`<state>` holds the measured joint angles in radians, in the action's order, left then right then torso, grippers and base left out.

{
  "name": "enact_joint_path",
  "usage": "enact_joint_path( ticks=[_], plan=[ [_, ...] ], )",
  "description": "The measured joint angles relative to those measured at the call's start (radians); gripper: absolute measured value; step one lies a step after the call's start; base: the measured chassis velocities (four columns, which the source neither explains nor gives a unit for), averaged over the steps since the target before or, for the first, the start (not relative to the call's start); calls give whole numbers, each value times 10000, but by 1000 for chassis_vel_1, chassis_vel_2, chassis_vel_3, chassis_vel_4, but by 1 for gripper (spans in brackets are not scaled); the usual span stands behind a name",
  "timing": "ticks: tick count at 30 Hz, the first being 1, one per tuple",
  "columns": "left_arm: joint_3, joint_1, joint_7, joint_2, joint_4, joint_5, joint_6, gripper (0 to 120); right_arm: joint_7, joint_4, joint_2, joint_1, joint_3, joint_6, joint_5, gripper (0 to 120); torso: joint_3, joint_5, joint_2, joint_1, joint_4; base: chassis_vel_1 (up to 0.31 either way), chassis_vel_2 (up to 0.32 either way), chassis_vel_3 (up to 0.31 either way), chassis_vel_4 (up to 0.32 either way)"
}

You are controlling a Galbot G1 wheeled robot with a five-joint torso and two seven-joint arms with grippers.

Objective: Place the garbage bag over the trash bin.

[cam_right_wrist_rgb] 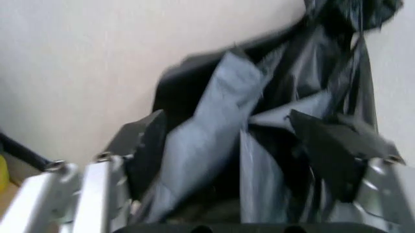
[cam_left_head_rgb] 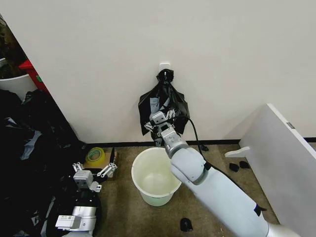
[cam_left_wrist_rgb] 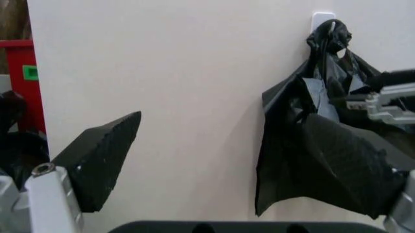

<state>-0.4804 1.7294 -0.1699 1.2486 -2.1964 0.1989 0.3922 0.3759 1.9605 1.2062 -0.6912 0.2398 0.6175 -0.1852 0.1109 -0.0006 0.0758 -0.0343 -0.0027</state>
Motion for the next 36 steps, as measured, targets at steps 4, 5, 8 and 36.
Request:
enact_joint_path(
  ticks=[4, 5, 8, 36],
  plan=[
    [1, -56, 3, 58, -42, 46, -1, 100, 414, 1, -271, 83, 2, 755, -345, 58, 0, -1, 0, 0, 1, 0, 0, 0, 0],
    [1, -56, 3, 58, -42, 46, -1, 100, 414, 1, -271, 83, 2, 755, -345, 58, 0, -1, 0, 0, 1, 0, 0, 0, 0],
    [2, -118, 4, 152, -324, 133, -69, 100, 753, -157, -347, 205, 65, 1056, -352, 51, -1, 1, 0, 1, 1, 0, 0, 0, 0],
    [738, -2101, -112, -1702, -403, 2365, -1503, 100, 1124, 523, -156, -719, -759, -1667, -1570, 0, 0, -1, 0, 0, -8, 0, 0, 0, 0]
  ],
)
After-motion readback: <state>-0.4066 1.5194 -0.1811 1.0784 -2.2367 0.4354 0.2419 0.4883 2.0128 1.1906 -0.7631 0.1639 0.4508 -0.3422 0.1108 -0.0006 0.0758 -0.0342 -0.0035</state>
